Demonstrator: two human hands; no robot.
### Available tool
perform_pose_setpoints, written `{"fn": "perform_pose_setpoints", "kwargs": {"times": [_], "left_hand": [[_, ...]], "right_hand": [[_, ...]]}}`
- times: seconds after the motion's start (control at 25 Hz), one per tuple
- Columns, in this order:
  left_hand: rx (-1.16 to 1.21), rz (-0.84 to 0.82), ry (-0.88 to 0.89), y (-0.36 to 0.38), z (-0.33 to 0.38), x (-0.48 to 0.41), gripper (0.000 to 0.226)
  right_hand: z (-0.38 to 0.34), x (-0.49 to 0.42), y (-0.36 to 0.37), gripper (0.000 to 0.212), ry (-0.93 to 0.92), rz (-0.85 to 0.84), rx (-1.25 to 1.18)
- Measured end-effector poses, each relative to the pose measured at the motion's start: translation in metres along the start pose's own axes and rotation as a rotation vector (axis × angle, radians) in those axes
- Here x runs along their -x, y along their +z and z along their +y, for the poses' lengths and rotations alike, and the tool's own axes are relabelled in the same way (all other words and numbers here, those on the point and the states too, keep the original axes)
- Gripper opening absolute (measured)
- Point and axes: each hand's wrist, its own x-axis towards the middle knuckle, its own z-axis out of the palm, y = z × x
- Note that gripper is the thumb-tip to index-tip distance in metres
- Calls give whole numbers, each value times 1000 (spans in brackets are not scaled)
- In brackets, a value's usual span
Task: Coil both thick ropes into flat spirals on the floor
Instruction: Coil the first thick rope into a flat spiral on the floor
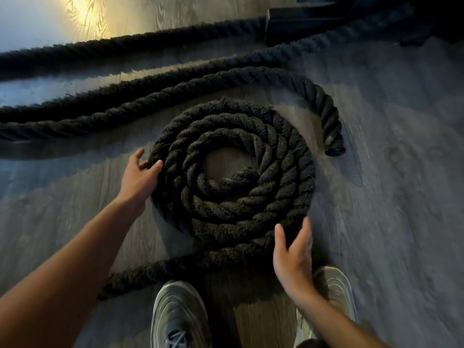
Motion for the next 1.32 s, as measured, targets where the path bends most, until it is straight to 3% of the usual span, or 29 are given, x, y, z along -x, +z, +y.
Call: {"fn": "perform_pose_setpoints", "kwargs": {"times": [0.12, 0.24, 0.36, 0.56, 0.72, 0.92, 1.16, 1.32], "left_hand": [[-118, 46, 43, 0, -9, 3, 62], [-117, -5, -18, -8, -20, 17, 70], [-50, -55, -133, -2, -37, 63, 76], [-43, -209, -377, -4, -51, 102, 78], [-185, -188, -251, -37, -15, 54, 76], [-120, -112, -53, -14, 16, 14, 63], [-173, -58, -62, -15, 4, 24, 76], [-137, -105, -161, -19, -21, 63, 90]], "right_hand": [[-4, -23, 4, 72, 17, -42, 55], [-20, -66, -9, 64, -146, 49, 139], [-34, -125, -28, 56, -237, 87, 176], [-46, -159, -37, 54, -177, 120, 293], [-20, -91, -18, 61, -63, 172, 167], [5, -9, 2, 77, -63, -11, 121], [-8, -73, -21, 64, -250, 48, 306], [-40, -149, -34, 55, -221, 30, 389]]}}
